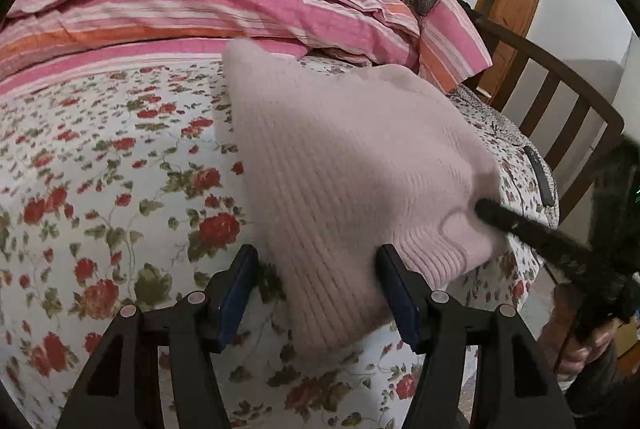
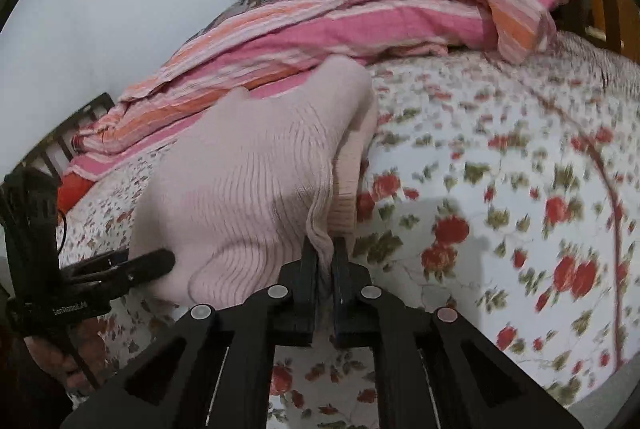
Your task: Fold small clothes
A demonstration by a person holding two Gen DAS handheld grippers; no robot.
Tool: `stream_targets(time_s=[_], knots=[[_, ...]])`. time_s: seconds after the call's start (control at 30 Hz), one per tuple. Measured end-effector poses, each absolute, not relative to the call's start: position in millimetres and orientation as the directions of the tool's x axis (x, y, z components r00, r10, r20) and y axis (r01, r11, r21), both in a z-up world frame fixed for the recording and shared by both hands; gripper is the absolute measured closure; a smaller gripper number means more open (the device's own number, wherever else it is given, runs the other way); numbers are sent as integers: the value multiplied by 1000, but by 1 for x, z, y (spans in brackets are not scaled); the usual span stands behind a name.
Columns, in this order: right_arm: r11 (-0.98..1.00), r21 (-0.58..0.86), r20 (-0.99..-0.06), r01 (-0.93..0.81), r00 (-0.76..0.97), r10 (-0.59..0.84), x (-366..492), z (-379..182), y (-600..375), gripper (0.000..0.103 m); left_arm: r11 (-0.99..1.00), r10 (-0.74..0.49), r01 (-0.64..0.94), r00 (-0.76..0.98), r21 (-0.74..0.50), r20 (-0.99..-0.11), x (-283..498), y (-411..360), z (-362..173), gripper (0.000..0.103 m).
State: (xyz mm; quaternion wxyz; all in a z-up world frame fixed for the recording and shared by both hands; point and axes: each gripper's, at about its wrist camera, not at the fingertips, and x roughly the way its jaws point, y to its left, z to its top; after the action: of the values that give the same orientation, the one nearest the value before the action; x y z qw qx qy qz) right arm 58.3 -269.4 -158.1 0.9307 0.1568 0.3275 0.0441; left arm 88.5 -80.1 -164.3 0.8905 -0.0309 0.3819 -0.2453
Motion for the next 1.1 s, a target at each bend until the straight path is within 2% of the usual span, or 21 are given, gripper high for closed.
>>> stream_targets(time_s=[0.03,0.1,0.13,0.17,0.2,0.33,0.4,0.47,0.57,0.63,0.7,0.73,0.8,0.83,0.87,0.93,1.1], knots=[[949,315,-590,16,787,183,58,-153,-269,85,878,-461,412,590,-244,-663,89,-78,-162,42],[949,314,-542,-10,819,188,58,-135,-269,76,871,-477,418,590,-259,-651,90,-75,-156,42],[950,311,-530,-17,827,188,60,-129,-269,66,866,-488,420,594,-271,-640,91,-73,-152,42],[950,311,-517,-25,835,191,65,-123,-269,60,864,-495,419,609,-278,-620,93,-70,-146,43],[949,313,-513,-25,837,191,70,-121,-269,60,865,-495,417,620,-278,-609,94,-70,-141,43],[932,363,-517,-7,831,207,102,-118,-271,60,880,-469,400,650,-256,-598,110,-72,-124,43],[936,352,-568,26,800,191,121,-123,-267,80,888,-452,392,642,-242,-620,120,-77,-125,41],[956,294,-594,2,784,181,129,-124,-260,89,886,-455,392,632,-249,-627,124,-77,-129,41],[955,277,-488,-102,842,232,106,-112,-265,90,854,-515,424,604,-301,-609,126,-72,-133,37],[946,318,-515,-61,827,226,105,-123,-278,90,841,-535,436,582,-321,-612,130,-74,-136,36],[934,358,-597,13,772,219,115,-152,-286,90,837,-539,445,567,-319,-622,133,-79,-138,36],[929,370,-592,17,775,222,113,-154,-288,86,841,-531,446,573,-305,-625,133,-81,-138,35],[918,395,-584,28,779,228,108,-145,-295,65,846,-521,455,591,-279,-615,131,-80,-133,36],[907,420,-583,41,778,234,107,-142,-299,46,846,-521,458,599,-275,-608,131,-77,-131,36],[890,453,-572,47,781,250,107,-141,-304,36,848,-520,453,610,-276,-598,131,-72,-128,36],[841,540,-558,38,764,324,113,-147,-311,28,853,-518,431,626,-295,-583,135,-61,-125,36],[779,625,-585,49,691,425,141,-171,-302,24,866,-499,345,646,-362,-577,147,-21,-125,38]])
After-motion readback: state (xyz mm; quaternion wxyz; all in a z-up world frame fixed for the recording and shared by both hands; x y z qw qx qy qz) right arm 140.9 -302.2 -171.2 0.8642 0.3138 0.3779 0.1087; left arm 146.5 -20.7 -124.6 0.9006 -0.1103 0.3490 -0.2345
